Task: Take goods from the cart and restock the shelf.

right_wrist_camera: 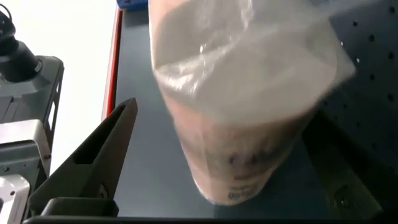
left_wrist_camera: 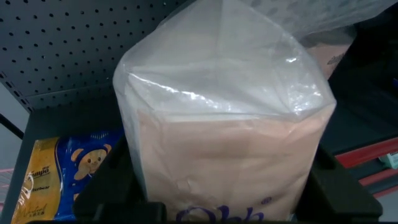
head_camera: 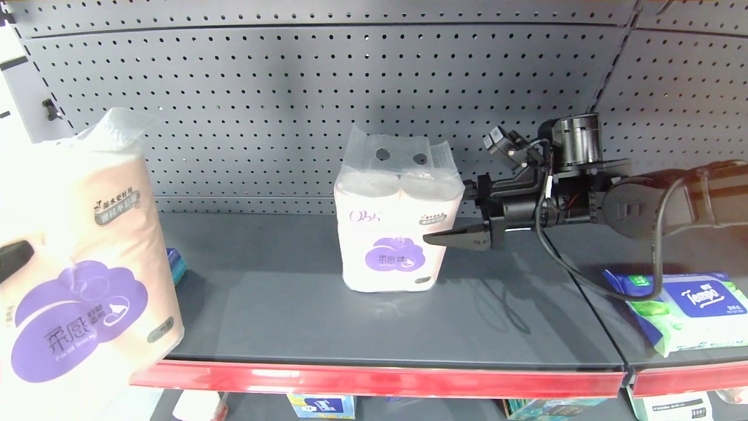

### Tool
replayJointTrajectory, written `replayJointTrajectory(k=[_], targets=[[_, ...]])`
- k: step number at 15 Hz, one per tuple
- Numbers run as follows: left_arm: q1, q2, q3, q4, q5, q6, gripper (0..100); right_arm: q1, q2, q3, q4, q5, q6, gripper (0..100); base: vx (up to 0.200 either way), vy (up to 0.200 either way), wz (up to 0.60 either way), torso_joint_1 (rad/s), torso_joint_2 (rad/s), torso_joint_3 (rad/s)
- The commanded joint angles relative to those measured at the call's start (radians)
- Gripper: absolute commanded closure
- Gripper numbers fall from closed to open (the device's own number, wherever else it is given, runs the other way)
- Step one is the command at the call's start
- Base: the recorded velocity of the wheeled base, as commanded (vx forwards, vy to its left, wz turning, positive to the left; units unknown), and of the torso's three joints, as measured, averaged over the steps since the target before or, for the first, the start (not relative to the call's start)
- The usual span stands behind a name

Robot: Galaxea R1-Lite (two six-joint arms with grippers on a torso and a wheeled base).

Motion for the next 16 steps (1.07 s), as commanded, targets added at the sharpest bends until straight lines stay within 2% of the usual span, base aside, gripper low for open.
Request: replayJointTrajectory(k=[1, 5, 6, 13, 16], targets=[[0.000, 0.000, 0.000, 0.000, 0.000, 0.000, 100, 0.013, 0.031, -0.043, 0.001, 0.000, -0.001, 0, 0.000, 0.000, 0.00, 0.000, 0.00, 0.000], [0.000, 0.000, 0.000, 0.000, 0.000, 0.000, 100, 0.027, 0.051, -0.072, -0.001, 0.001, 0.001, 0, 0.000, 0.000, 0.00, 0.000, 0.00, 0.000], [0.000, 0.000, 0.000, 0.000, 0.000, 0.000, 100, 0.028, 0.060, -0.075, 0.001, 0.000, 0.003, 100, 0.000, 0.000, 0.00, 0.000, 0.00, 0.000], [0.000, 0.007, 0.000, 0.000, 0.000, 0.000, 100, 0.042, 0.048, -0.052, -0.001, 0.000, -0.002, 100, 0.000, 0.000, 0.00, 0.000, 0.00, 0.000], [0.000, 0.007, 0.000, 0.000, -0.001, -0.002, 100, 0.051, -0.053, 0.054, 0.004, -0.002, -0.001, 100, 0.000, 0.000, 0.00, 0.000, 0.00, 0.000]])
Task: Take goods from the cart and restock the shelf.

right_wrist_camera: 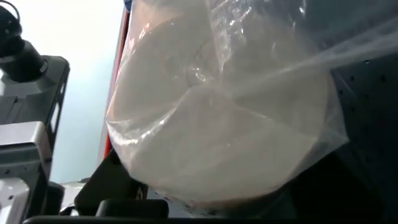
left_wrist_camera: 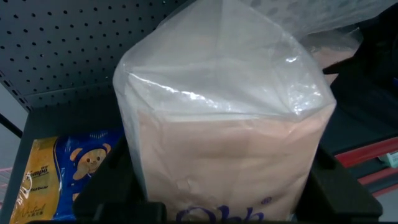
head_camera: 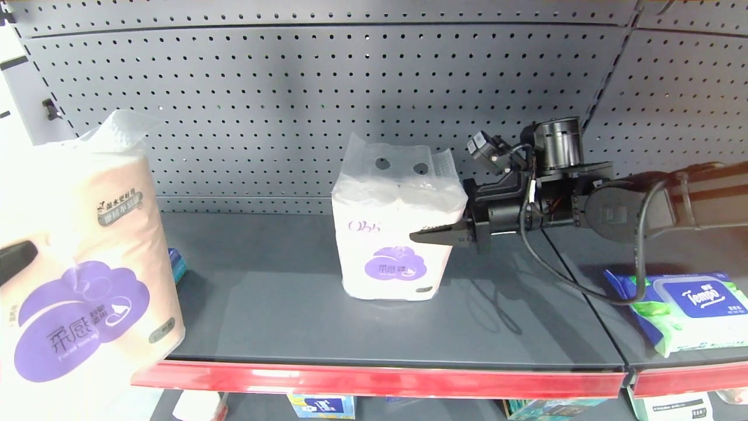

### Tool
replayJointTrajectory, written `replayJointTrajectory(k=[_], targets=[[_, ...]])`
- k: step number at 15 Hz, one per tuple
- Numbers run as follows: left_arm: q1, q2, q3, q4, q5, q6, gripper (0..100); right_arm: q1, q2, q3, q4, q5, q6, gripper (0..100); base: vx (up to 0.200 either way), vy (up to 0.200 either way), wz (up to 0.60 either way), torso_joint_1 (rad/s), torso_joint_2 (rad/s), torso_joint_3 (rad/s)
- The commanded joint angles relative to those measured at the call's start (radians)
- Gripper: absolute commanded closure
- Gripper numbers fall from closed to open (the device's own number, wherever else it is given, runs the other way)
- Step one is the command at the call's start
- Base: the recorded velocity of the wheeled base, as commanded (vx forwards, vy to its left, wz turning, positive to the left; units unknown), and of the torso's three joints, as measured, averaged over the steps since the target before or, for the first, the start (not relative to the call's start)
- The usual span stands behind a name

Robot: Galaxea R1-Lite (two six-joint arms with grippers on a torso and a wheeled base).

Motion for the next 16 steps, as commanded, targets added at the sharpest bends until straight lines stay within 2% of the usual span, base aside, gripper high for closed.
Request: replayJointTrajectory(k=[1, 2, 9, 16], targets=[[0.000, 0.001, -0.001, 0.000, 0.000, -0.001, 100, 0.006, -0.071, 0.059, 0.000, 0.002, 0.000, 100, 0.000, 0.000, 0.00, 0.000, 0.00, 0.000], [0.000, 0.008, 0.001, 0.000, -0.002, -0.004, 100, 0.008, -0.129, 0.150, -0.004, -0.018, -0.004, 100, 0.000, 0.000, 0.00, 0.000, 0.00, 0.000], [0.000, 0.007, 0.012, 0.000, 0.000, -0.004, 100, 0.085, -0.247, 0.320, -0.007, -0.077, -0.004, 100, 0.000, 0.000, 0.00, 0.000, 0.00, 0.000], [0.002, 0.007, 0.016, 0.001, 0.001, -0.005, 100, 0.111, -0.273, 0.351, -0.004, -0.101, 0.000, 100, 0.000, 0.000, 0.00, 0.000, 0.00, 0.000]])
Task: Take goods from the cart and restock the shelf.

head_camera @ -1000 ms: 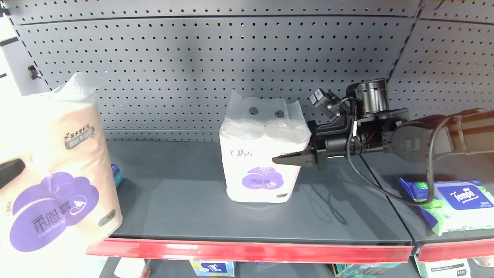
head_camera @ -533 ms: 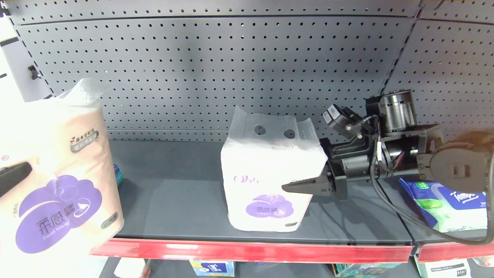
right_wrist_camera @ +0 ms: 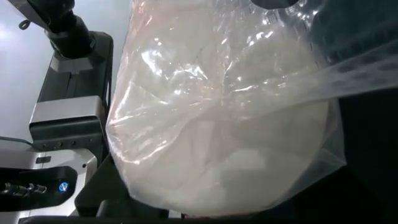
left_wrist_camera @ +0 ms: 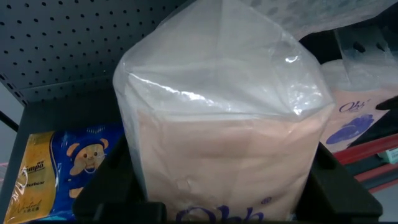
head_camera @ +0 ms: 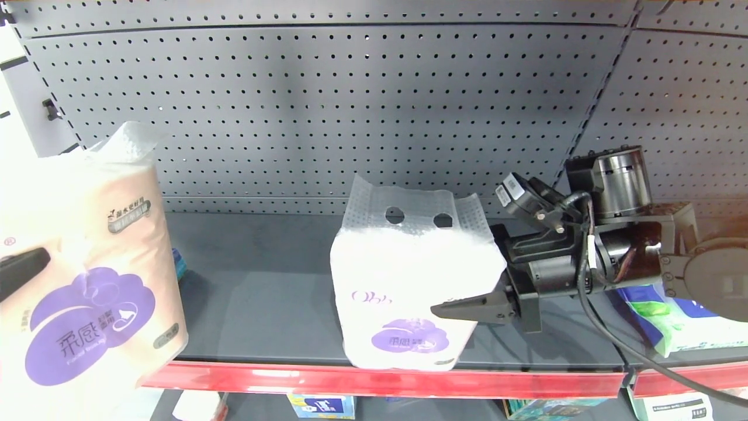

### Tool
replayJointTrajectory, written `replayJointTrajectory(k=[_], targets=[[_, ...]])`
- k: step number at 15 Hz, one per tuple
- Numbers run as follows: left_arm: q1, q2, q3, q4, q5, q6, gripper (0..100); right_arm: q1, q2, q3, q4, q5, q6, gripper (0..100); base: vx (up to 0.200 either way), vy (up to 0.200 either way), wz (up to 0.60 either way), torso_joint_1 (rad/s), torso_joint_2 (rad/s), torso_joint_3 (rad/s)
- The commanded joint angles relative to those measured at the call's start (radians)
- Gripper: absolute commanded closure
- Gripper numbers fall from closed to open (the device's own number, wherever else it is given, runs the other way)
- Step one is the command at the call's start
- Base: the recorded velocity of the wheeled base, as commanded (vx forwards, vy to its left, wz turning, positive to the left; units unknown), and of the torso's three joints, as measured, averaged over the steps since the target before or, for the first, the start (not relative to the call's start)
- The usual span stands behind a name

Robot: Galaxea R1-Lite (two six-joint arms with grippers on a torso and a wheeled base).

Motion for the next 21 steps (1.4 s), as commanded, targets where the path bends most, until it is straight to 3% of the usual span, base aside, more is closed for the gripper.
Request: replayJointTrajectory(k=[1, 11, 12, 21], targets=[[0.001, 0.000, 0.005, -0.001, 0.000, 0.000, 100, 0.002, -0.009, 0.006, -0.001, 0.003, 0.000, 100, 0.000, 0.000, 0.00, 0.000, 0.00, 0.000], [0.001, -0.010, 0.017, -0.001, 0.000, 0.000, 100, 0.002, -0.005, 0.014, -0.004, -0.013, -0.004, 100, 0.000, 0.000, 0.00, 0.000, 0.00, 0.000], [0.001, -0.010, 0.016, -0.001, 0.001, 0.000, 100, 0.002, -0.009, 0.014, -0.004, -0.013, 0.000, 0, 0.000, 0.000, 0.00, 0.000, 0.00, 0.000], [0.001, -0.008, 0.017, -0.001, 0.000, 0.000, 100, -0.004, -0.022, 0.020, -0.004, -0.013, 0.002, 0, 0.000, 0.000, 0.00, 0.000, 0.00, 0.000]])
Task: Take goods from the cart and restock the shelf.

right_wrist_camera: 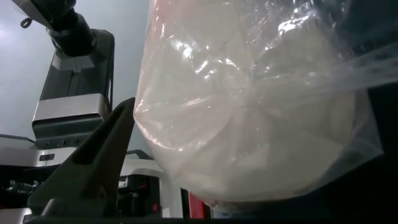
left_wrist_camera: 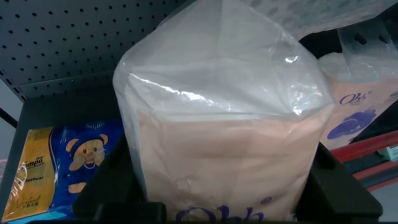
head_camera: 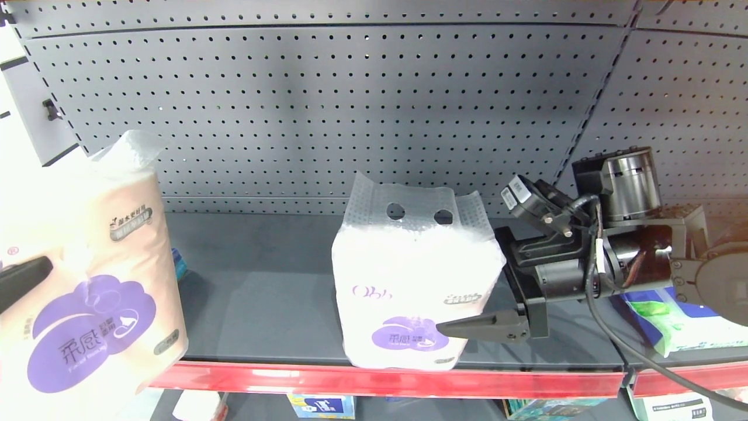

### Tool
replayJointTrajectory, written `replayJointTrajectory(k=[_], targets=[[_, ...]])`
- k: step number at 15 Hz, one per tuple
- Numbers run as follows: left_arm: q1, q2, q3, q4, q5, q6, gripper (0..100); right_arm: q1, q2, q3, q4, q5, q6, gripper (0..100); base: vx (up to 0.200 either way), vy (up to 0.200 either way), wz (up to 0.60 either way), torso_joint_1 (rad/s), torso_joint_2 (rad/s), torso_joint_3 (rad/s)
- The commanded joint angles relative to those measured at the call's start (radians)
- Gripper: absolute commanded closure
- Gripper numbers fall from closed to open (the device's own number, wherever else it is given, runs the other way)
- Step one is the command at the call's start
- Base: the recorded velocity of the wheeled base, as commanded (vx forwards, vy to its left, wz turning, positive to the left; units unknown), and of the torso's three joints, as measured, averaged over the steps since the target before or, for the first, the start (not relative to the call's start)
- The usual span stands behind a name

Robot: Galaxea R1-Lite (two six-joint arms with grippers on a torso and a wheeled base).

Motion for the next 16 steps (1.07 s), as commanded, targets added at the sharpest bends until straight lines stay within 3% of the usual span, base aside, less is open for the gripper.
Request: replayJointTrajectory(k=[1, 8, 12, 13, 14, 16], targets=[[0.001, 0.000, -0.001, 0.000, 0.001, 0.000, 100, -0.003, -0.002, 0.001, -0.001, 0.000, -0.001, 0, 0.000, 0.000, 0.00, 0.000, 0.00, 0.000], [0.001, 0.004, -0.001, 0.000, 0.000, 0.000, 100, -0.078, -0.069, 0.056, 0.004, -0.018, 0.003, 0, 0.000, 0.000, 0.00, 0.000, 0.00, 0.000], [-0.003, 0.038, -0.010, 0.000, -0.008, 0.000, 100, -0.149, -0.226, 0.194, 0.007, -0.015, 0.004, 0, 0.000, 0.000, 0.00, 0.000, 0.00, 0.000], [-0.001, 0.057, -0.018, -0.002, -0.032, 0.000, 100, -0.169, -0.289, 0.242, 0.007, -0.017, 0.006, 0, 0.000, 0.000, 0.00, 0.000, 0.00, 0.000], [-0.001, 0.077, -0.030, 0.000, -0.052, 0.000, 100, -0.195, -0.344, 0.286, 0.004, -0.021, 0.004, 0, 0.000, 0.000, 0.00, 0.000, 0.00, 0.000], [-0.001, 0.141, -0.067, -0.002, -0.057, 0.001, 100, -0.339, -0.542, 0.411, 0.002, -0.084, 0.006, 0, 0.000, 0.000, 0.00, 0.000, 0.00, 0.000]])
